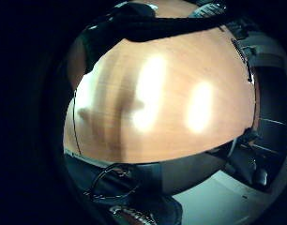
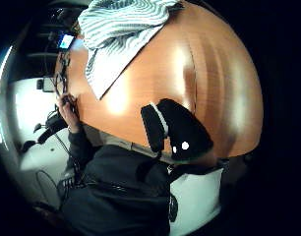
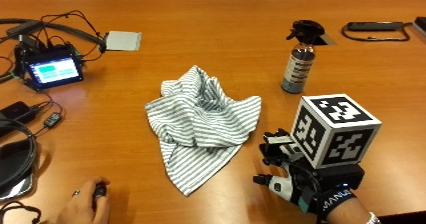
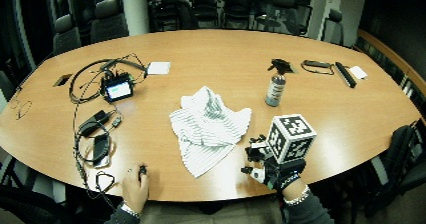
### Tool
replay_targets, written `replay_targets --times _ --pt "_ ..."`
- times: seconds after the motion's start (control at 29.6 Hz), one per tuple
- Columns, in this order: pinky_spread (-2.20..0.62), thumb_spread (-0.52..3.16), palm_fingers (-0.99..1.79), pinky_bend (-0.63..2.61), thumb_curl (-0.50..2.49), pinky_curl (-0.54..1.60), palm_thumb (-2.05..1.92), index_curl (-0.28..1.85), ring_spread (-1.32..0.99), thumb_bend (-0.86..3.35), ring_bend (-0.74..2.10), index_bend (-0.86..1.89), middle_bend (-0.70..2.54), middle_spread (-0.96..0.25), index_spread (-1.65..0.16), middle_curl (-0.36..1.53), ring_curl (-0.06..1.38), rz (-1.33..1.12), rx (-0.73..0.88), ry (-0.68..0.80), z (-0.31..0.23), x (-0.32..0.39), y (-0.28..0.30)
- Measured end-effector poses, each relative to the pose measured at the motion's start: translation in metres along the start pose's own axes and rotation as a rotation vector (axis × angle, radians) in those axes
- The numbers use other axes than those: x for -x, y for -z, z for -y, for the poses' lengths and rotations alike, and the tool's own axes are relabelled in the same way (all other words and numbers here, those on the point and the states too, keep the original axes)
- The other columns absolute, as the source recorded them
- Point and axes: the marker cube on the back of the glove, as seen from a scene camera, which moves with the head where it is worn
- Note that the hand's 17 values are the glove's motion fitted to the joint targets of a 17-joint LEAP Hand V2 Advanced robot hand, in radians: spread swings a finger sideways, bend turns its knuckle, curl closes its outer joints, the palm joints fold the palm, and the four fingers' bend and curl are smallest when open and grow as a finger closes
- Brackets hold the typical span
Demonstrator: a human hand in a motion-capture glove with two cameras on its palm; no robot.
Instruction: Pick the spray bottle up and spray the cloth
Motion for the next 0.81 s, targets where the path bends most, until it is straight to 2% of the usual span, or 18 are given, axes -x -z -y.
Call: replay_targets --times 0.2,0.37,0.81 --pt "0.27 1.14 0.31 0.46 0.18 0.26 0.47 0.21 0.02 0.17 0.28 0.14 0.19 -0.01 -0.39 0.21 0.18 0.005 -0.030 -0.027 0.013 -0.004 0.009" --pt "0.27 1.17 0.30 0.47 0.20 0.28 0.48 0.22 0.02 0.14 0.29 0.14 0.19 -0.01 -0.39 0.23 0.20 0.074 -0.125 -0.088 0.050 -0.009 0.033" --pt "0.26 1.22 0.52 0.43 0.24 0.29 0.55 0.24 0.01 0.11 0.39 0.14 0.20 -0.03 -0.36 0.27 0.25 0.298 -0.414 -0.387 0.125 -0.061 0.073"
